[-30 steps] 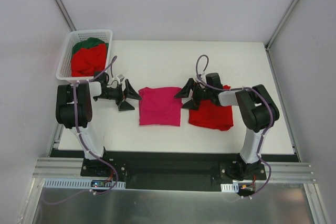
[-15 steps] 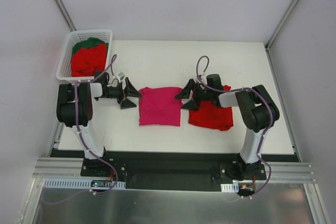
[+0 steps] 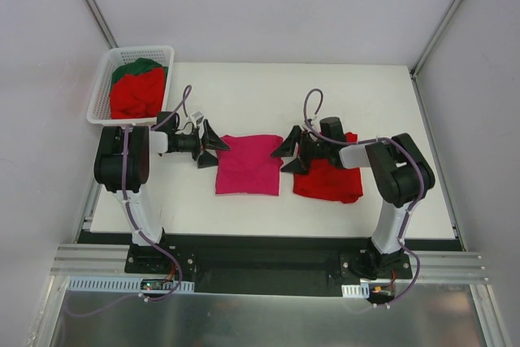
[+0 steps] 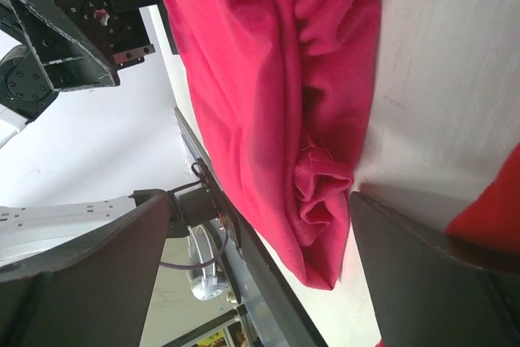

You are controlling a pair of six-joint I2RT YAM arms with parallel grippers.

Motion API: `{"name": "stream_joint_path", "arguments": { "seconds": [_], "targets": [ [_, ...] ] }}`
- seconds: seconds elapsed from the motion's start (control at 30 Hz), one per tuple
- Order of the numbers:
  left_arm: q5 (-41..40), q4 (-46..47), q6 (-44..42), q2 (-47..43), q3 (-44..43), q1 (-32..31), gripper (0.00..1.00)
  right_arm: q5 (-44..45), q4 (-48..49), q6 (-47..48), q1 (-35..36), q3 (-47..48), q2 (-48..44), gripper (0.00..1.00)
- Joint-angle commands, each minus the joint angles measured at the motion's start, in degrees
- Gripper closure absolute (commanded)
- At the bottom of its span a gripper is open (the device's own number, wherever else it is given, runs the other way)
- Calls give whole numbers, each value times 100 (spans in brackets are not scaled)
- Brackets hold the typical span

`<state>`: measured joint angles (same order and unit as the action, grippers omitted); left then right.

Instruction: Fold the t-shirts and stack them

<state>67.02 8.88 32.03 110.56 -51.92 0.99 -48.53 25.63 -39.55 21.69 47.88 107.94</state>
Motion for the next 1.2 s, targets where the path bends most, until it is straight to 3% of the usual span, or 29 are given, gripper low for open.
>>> {"name": "stream_joint_path", "arguments": {
  "seconds": [0.0, 0.27, 0.6, 1.17],
  "targets": [
    [-225, 96, -100, 97, -37, -73, 1, 72, -496, 254, 46, 2, -142, 4],
    [-321, -440, -522, -52, -2, -73, 1, 195, -691, 396, 168, 362, 78, 4],
    [-313, -748, -725, -17, -29, -82, 1, 64, 355, -149, 274, 239, 552, 4],
    [-435, -757, -751, 150, -108, -231, 1, 371, -13, -132, 546, 354, 772, 4]
  ]
}}
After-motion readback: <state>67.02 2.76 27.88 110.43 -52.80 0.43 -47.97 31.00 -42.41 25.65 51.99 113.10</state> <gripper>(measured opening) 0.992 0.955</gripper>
